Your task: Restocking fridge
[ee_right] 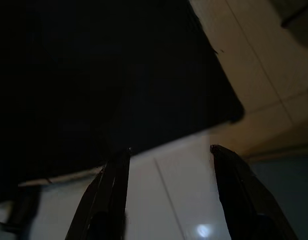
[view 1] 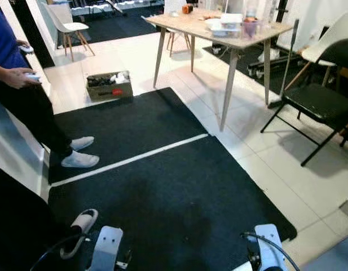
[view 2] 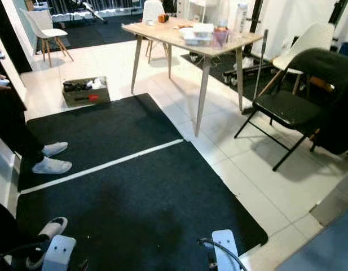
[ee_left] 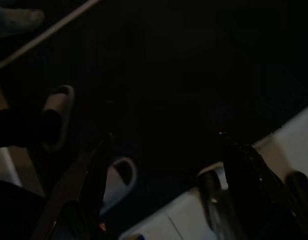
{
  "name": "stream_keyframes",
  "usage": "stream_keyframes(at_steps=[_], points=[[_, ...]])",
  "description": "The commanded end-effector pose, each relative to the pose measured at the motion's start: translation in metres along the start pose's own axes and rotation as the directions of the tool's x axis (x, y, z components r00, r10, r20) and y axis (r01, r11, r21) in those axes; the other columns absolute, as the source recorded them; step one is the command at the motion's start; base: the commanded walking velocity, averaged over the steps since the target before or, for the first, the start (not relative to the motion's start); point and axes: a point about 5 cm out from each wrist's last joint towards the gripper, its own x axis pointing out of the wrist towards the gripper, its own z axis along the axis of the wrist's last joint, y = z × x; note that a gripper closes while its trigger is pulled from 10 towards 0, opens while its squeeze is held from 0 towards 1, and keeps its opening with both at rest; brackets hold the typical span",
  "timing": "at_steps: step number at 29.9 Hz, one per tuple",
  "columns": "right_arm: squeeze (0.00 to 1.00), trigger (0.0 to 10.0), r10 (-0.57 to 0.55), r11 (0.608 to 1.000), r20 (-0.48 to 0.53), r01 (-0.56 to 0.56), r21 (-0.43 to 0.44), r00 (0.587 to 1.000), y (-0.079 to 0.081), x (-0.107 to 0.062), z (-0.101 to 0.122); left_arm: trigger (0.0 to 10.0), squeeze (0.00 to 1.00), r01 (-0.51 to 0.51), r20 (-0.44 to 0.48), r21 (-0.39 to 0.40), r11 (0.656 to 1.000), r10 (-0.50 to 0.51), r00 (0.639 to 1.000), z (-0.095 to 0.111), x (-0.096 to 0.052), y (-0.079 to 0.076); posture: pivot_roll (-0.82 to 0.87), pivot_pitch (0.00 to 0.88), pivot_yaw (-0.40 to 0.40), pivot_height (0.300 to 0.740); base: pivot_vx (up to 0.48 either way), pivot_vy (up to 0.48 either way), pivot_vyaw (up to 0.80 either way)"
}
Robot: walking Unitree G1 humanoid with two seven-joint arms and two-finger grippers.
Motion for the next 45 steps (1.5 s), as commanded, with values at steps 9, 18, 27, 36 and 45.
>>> stream_keyframes(at_steps=[9, 18, 27, 36, 45], points=[[0.0, 10.0, 0.01, 1.0, -0.015, -0.01, 0.007, 1.0, 0.0035, -0.0021, -0.005, 10.0, 0.0, -0.007, -0.013, 0.007, 1.0, 0.007, 1.0, -0.0036, -0.0001, 0.0002, -0.09, 0.125, 0.03, 0.736, 0.0, -0.381, 0.0], [0.0, 10.0, 0.011, 1.0, -0.016, -0.011, 0.007, 1.0, 0.0035, -0.0018, -0.0047, 10.0, 0.0, -0.007, -0.01, 0.009, 1.0, 0.008, 1.0, -0.0031, 0.0002, 0.0007, -0.09, 0.123, 0.031, 0.736, 0.0, -0.327, 0.0], [0.0, 10.0, 0.011, 1.0, -0.018, -0.011, 0.009, 1.0, 0.0036, -0.002, -0.0053, 10.0, 0.0, -0.003, -0.007, -0.003, 1.0, 0.003, 1.0, -0.0028, -0.0002, -0.0004, -0.09, 0.128, 0.031, 0.736, 0.0, -0.062, 0.0], [0.0, 10.0, 0.014, 1.0, -0.018, -0.014, 0.01, 1.0, 0.0043, -0.0021, -0.0056, 10.0, 0.0, -0.01, -0.006, -0.003, 1.0, 0.01, 1.0, -0.0024, -0.0005, 0.0003, -0.09, 0.128, 0.031, 0.736, 0.0, 0.0, 0.0], [0.0, 10.0, 0.014, 1.0, -0.02, -0.014, 0.013, 1.0, 0.0049, -0.0025, -0.0062, 10.0, 0.0, -0.01, -0.011, 0.002, 1.0, 0.01, 1.0, -0.0033, -0.0003, -0.0003, -0.09, 0.131, 0.032, 0.736, 0.0, 0.0, 0.0]])
